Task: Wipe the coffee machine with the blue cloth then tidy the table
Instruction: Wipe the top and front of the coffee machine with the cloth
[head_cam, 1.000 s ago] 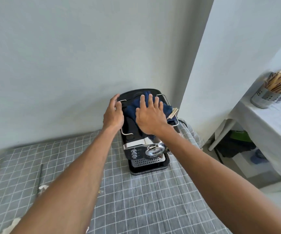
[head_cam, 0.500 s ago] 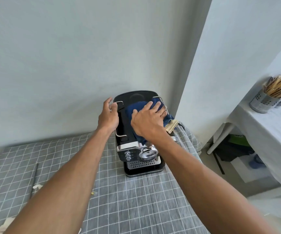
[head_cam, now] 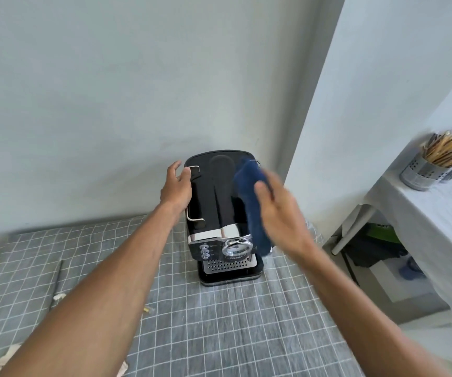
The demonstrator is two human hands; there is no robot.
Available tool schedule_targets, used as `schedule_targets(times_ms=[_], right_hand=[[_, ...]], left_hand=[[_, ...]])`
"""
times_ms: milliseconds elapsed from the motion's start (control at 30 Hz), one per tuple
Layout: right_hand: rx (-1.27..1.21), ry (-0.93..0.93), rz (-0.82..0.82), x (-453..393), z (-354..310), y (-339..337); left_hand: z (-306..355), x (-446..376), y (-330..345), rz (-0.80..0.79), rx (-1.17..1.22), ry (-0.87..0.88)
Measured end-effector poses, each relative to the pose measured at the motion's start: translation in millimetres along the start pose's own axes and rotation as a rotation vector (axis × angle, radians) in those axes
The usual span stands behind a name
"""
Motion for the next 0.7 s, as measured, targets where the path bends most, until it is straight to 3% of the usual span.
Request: schedule_targets(times_ms=[67, 167, 267, 367, 433, 567, 700], right_hand=[[-0.253, 0.107, 0.047, -27.9, -6.0, -21.7], [-0.325, -0.021, 0.007, -58.2, -28.2, -39.3], [-0.056, -0.171, -0.116, -66.4, -31.0, -12.8], [0.438, -0.272, -0.42, -26.6, 9.2, 53.3], [0.701, -0.446, -0.466, 2.4, 26.2, 73.9], [0.807, -0.365, -0.384, -27.8, 31.2, 86.7], [0.855, -0.413, -0.487, -20.3, 24.3, 100.2]], left_hand=[[-1.1, 4.4, -1.1, -0.024, 0.039, -0.056], [0.6, 19.0, 4.1, -0.07, -0.009, -0.003], [2.3, 28.6, 6.1, -0.042, -0.026, 0.084], [5.8, 27.9, 5.3, -0.031, 0.034, 0.122], [5.8, 27.7, 6.1, -0.063, 0.09, 0.123], [4.4, 30.8, 8.3, -0.106, 0.137, 0.114], [4.1, 28.6, 6.6, -0.114, 0.144, 0.104]])
Point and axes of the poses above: each hand's wrist, its own x-axis away from the middle knuckle, its own y-axis out of the palm, z = x × y, the point moved 9 cm from there along -x, towards the middle knuckle, and after that the axes turned 14 degrees about z, right-handed, at the moved point
